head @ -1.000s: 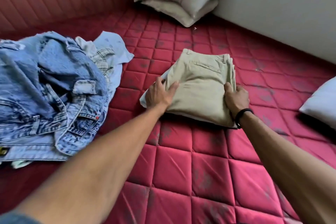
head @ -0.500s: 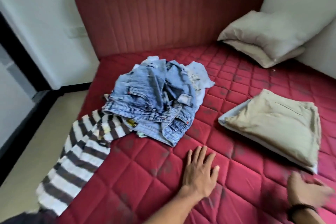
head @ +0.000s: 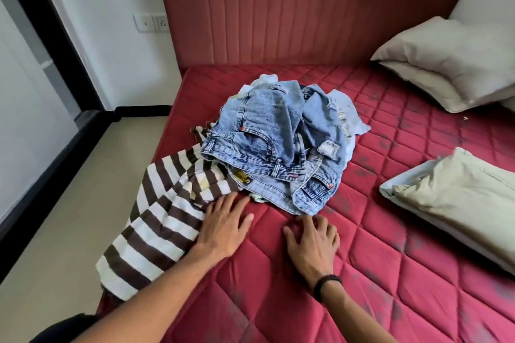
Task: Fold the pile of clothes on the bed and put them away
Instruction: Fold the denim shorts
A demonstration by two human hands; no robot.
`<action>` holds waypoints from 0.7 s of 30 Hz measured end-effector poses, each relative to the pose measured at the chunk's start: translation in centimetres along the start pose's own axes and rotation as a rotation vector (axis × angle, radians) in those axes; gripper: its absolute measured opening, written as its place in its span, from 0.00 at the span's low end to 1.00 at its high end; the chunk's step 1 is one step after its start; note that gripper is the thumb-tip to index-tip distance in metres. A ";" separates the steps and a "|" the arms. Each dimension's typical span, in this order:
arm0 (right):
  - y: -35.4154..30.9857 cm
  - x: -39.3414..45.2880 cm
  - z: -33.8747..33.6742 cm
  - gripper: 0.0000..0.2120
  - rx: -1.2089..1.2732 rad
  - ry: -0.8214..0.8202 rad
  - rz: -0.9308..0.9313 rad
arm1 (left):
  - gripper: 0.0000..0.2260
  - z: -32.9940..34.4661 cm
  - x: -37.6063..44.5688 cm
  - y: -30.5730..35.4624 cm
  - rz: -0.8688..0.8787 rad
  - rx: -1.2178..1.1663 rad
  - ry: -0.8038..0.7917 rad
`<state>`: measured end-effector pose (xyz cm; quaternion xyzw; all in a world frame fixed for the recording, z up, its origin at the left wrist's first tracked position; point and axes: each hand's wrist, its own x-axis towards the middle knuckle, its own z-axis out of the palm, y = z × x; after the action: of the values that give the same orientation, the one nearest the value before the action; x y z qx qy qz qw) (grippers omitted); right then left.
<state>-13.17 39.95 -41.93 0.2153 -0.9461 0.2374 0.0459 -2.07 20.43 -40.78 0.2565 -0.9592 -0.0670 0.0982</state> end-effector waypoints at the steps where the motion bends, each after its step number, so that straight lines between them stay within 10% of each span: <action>1: -0.6 0.3 0.6 0.18 0.010 0.036 0.018 | 0.25 0.1 0.2 -1.0 -0.015 -0.011 0.007; 12: -1.2 1.7 0.8 0.29 0.177 0.159 0.053 | 0.19 -0.3 -0.5 -1.3 -0.107 -0.220 0.334; 15: -0.5 5.7 -1.4 0.18 0.180 0.021 0.058 | 0.18 -0.8 -0.4 -0.2 -0.044 -0.236 0.359; 21: 0.9 11.2 -9.3 0.05 -0.014 0.059 -0.429 | 0.31 -0.5 0.1 1.7 0.067 -0.163 0.215</action>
<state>-23.79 40.71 -32.02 0.4045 -0.8785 0.2215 0.1245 -2.88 21.78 -39.99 0.2213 -0.9426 -0.1137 0.2229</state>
